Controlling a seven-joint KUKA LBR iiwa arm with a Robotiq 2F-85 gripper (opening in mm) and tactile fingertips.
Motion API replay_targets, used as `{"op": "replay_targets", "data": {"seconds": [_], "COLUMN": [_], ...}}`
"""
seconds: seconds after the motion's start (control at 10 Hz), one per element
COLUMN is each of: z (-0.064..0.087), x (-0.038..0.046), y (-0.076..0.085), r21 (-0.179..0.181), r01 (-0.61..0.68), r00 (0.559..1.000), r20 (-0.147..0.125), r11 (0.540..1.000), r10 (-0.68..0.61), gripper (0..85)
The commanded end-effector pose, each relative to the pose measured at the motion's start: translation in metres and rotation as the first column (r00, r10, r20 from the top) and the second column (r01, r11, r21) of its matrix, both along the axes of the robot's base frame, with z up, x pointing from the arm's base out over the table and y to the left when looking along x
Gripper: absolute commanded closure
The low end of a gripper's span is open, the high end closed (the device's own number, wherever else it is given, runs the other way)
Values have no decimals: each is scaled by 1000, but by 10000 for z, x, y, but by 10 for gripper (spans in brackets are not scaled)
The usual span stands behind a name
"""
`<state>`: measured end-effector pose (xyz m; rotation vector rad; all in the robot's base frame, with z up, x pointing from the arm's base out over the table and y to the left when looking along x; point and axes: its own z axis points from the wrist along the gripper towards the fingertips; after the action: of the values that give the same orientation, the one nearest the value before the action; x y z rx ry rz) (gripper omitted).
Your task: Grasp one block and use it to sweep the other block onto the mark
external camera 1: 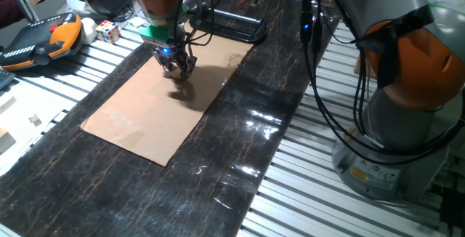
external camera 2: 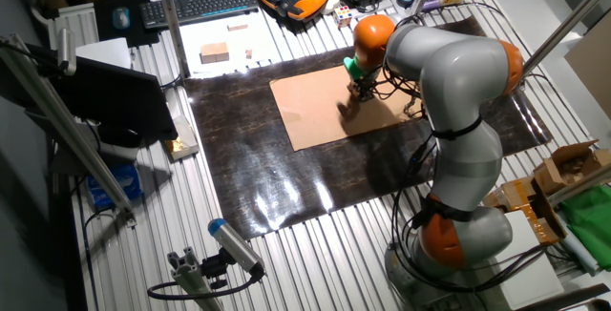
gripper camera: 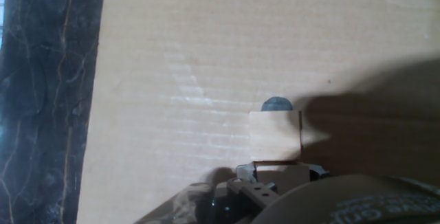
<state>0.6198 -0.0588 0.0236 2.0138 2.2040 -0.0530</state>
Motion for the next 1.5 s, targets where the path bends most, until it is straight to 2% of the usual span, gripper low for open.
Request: {"op": "replay_targets", "data": {"seconds": [0.0, 1.0, 1.1, 1.2, 1.4], "z": [2, -8, -8, -8, -8], "x": [-4, -7, -7, -7, -7], "y": [-2, -11, -11, -11, -11], "r21": [0, 2, -6, -9, 9], "r01": [0, -6, 6, 6, 11], "r00": [1000, 1000, 1000, 1000, 999], "r20": [-1, -8, -25, -26, -32], "r11": [1000, 1000, 1000, 1000, 1000], "r10": [0, 6, -6, -6, -11], "gripper": [843, 843, 843, 843, 843]}}
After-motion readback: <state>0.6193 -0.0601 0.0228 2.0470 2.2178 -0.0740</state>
